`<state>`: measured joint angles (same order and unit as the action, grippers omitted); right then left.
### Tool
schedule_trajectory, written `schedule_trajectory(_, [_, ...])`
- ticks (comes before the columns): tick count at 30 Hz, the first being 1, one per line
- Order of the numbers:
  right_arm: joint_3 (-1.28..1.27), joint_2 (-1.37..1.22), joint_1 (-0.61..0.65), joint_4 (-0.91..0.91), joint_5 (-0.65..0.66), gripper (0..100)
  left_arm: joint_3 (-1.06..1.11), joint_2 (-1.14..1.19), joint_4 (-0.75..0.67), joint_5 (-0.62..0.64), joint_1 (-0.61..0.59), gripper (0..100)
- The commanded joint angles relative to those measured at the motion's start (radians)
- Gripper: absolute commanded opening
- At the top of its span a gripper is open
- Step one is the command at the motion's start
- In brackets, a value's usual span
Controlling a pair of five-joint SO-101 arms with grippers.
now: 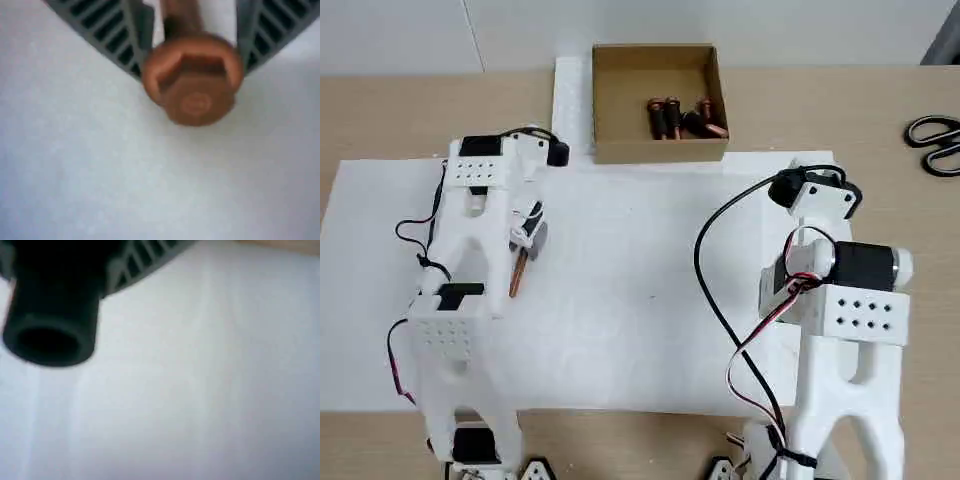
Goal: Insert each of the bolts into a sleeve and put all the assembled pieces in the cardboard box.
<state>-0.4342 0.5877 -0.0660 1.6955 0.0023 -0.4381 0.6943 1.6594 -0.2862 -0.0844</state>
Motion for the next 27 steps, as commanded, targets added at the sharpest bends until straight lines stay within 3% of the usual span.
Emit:
schedule_trajectory(1, [0.005,0.033,-0.008,-0.005,0.008,0.2,-0.031,0.008,-0.009,0.009,0.0,9])
schedule_trajectory(9, [0.005,0.033,-0.008,-0.005,0.008,0.2,-0.031,0.009,-0.008,0.009,0.005,1])
schedule_trajectory(16, [0.005,0.033,-0.008,-0.005,0.008,0.2,-0.131,0.008,0.091,0.003,0.005,0])
schedule_trajectory(27, [0.005,0.033,-0.008,-0.005,0.009,0.2,-0.205,0.002,0.095,0.009,0.057,0])
